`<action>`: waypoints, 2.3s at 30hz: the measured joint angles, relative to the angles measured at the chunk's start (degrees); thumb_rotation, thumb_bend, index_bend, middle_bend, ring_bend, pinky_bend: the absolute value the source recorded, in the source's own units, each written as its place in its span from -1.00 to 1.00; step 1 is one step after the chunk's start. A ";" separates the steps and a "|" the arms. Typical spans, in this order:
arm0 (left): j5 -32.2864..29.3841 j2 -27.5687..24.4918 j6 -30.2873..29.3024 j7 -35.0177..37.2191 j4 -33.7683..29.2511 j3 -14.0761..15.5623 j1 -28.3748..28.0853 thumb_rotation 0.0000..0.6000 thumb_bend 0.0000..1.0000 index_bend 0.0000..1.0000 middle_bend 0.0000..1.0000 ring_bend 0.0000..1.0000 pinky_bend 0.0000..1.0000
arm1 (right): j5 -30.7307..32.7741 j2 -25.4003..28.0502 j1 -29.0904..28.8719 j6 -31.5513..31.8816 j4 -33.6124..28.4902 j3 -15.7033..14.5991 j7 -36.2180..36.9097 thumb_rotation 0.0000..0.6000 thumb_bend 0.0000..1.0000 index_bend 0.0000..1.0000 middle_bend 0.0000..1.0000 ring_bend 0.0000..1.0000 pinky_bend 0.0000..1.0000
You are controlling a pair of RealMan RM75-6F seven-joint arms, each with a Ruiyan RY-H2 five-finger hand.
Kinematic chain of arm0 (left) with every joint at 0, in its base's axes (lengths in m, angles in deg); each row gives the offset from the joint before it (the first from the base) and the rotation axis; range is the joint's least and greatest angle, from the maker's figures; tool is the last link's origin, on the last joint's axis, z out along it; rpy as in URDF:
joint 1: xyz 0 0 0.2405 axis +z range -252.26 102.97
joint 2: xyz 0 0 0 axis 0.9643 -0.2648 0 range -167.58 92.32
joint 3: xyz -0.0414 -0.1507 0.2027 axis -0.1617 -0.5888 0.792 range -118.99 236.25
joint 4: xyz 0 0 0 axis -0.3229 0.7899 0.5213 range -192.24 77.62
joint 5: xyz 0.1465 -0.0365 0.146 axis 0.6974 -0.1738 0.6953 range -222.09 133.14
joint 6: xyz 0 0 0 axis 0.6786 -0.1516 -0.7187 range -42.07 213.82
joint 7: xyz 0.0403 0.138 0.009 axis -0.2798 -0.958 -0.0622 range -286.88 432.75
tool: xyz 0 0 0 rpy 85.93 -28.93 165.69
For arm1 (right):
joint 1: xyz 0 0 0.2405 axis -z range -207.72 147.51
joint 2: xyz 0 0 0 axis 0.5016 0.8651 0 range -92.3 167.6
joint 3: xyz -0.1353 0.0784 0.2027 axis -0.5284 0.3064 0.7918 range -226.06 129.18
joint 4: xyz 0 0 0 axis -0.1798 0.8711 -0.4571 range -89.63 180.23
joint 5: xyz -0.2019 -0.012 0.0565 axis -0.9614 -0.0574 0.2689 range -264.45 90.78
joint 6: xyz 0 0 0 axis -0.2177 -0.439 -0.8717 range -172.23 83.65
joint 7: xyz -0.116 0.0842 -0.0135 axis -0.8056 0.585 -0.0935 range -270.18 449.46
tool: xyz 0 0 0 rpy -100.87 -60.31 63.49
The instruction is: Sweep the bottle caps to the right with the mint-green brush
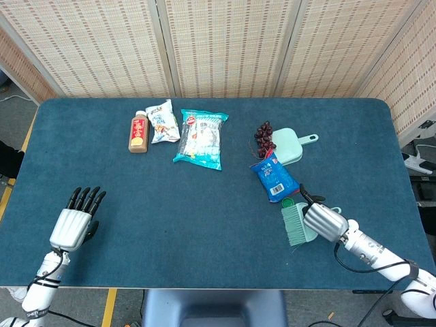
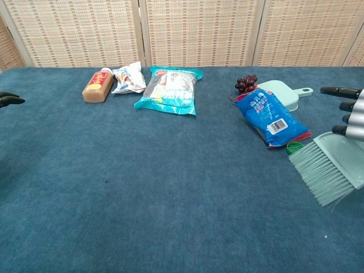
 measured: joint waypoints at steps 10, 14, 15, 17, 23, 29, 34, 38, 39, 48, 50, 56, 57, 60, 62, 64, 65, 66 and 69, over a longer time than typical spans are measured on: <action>-0.07 0.48 0.07 -0.50 0.42 0.16 -0.03 1.00 -0.10 -1.00 -1.00 -1.00 -0.97 | 1.15 2.66 3.16 0.86 4.04 -1.86 1.10 1.00 -0.22 1.00 0.73 0.13 -0.73; -0.08 0.58 0.50 -0.93 0.29 0.36 -0.07 1.00 -0.10 -1.00 -1.00 -1.00 -0.97 | 1.57 3.86 4.66 2.92 5.50 -2.09 1.74 1.00 -0.22 1.00 0.73 0.13 -0.73; -0.08 0.57 0.50 -0.97 0.25 0.37 -0.06 1.00 -0.10 -1.00 -1.00 -1.00 -0.97 | 1.65 4.28 5.16 3.53 6.06 -2.21 1.95 1.00 -0.22 1.00 0.73 0.13 -0.73; -0.11 0.52 0.50 -1.00 0.18 0.38 -0.04 1.00 -0.10 -1.00 -1.00 -1.00 -0.97 | 1.77 4.91 5.93 4.37 6.88 -2.42 2.33 1.00 -0.22 1.00 0.73 0.13 -0.73; 0.06 0.40 0.62 -0.97 0.04 0.61 -0.04 1.00 -0.10 -1.00 -1.00 -1.00 -0.97 | 2.30 5.89 7.99 7.85 8.84 -2.60 5.03 1.00 -0.22 1.00 0.73 0.13 -0.73; 0.51 -0.12 0.05 -0.84 -0.70 0.81 0.11 1.00 -0.09 -1.00 -1.00 -1.00 -0.97 | 3.30 4.05 9.24 13.22 10.38 -0.99 10.80 1.00 -0.22 1.00 0.73 0.13 -0.72; 0.79 -0.86 -0.44 -0.48 -1.36 0.95 0.36 1.00 -0.10 -1.00 -1.00 -1.00 -0.97 | 4.02 -0.40 8.44 16.50 10.50 1.53 16.04 1.00 -0.22 1.00 0.73 0.13 -0.70; 0.93 -1.57 -0.94 -0.08 -1.91 1.01 0.63 1.00 -0.10 -1.00 -1.00 -1.00 -0.97 | 3.52 -4.28 5.58 16.37 10.24 2.99 15.86 1.00 -0.22 1.00 0.73 0.13 -0.69; 0.96 -1.72 -1.08 0.00 -2.02 1.00 0.70 1.00 -0.10 -1.00 -1.00 -1.00 -0.97 | 3.37 -5.17 4.57 15.73 10.05 3.31 15.51 1.00 -0.22 1.00 0.73 0.13 -0.69; 0.18 -0.72 -0.44 0.85 -0.39 0.17 0.21 1.00 -0.10 -1.00 -1.00 -1.00 -0.97 | 2.59 -9.90 -2.14 7.53 9.28 4.32 13.61 1.00 -0.22 1.00 0.73 0.13 -0.69; 0.10 -0.76 -0.50 0.98 -0.32 0.09 0.24 1.00 -0.10 -1.00 -1.00 -1.00 -0.97 | 2.32 -10.23 -2.76 6.64 9.29 4.03 13.20 1.00 -0.22 1.00 0.73 0.13 -0.69; -0.09 -0.69 -0.19 1.16 0.04 0.06 0.16 1.00 -0.10 -1.00 -1.00 -1.00 -0.97 | 2.98 -9.95 -2.98 4.73 9.52 3.43 12.54 1.00 -0.22 1.00 0.73 0.13 -0.69; -0.07 -0.65 -0.27 1.14 0.06 0.11 0.21 1.00 -0.10 -1.00 -1.00 -1.00 -0.97 | 3.12 -9.80 -3.01 4.19 9.62 3.26 12.46 1.00 -0.22 1.00 0.73 0.13 -0.69; -0.17 -0.51 -0.19 0.99 0.15 0.06 0.21 1.00 -0.10 -1.00 -1.00 -1.00 -0.97 | 3.25 -9.10 -3.17 2.96 9.96 2.49 12.35 1.00 -0.23 1.00 0.73 0.13 -0.69; -0.18 -0.49 -0.19 0.96 0.17 0.06 0.21 1.00 -0.10 -1.00 -1.00 -1.00 -0.97 | 3.38 -8.66 -3.20 2.67 10.23 2.21 12.31 1.00 -0.22 1.00 0.73 0.13 -0.69; -0.19 -0.48 -0.19 0.96 0.20 0.06 0.20 1.00 -0.10 -1.00 -1.00 -1.00 -0.97 | 3.71 -8.24 -3.10 2.56 10.42 2.11 12.21 1.00 -0.22 1.00 0.73 0.13 -0.69; -0.22 -0.48 -0.15 0.96 0.22 0.05 0.20 1.00 -0.10 -1.00 -1.00 -1.00 -0.97 | 3.89 -8.08 -3.04 2.51 10.52 2.10 12.11 1.00 -0.22 1.00 0.73 0.13 -0.69; -0.20 -0.51 -0.18 0.95 0.18 0.07 0.22 1.00 -0.10 -1.00 -1.00 -1.00 -0.97 | 4.12 -7.88 -2.96 2.37 10.64 2.08 12.00 1.00 -0.22 1.00 0.73 0.13 -0.69; -0.14 -0.64 -0.18 0.86 -0.05 0.18 0.27 1.00 -0.10 -1.00 -1.00 -1.00 -0.97 | 4.57 -7.44 -2.89 1.87 11.03 2.02 11.62 1.00 -0.22 1.00 0.73 0.13 -0.69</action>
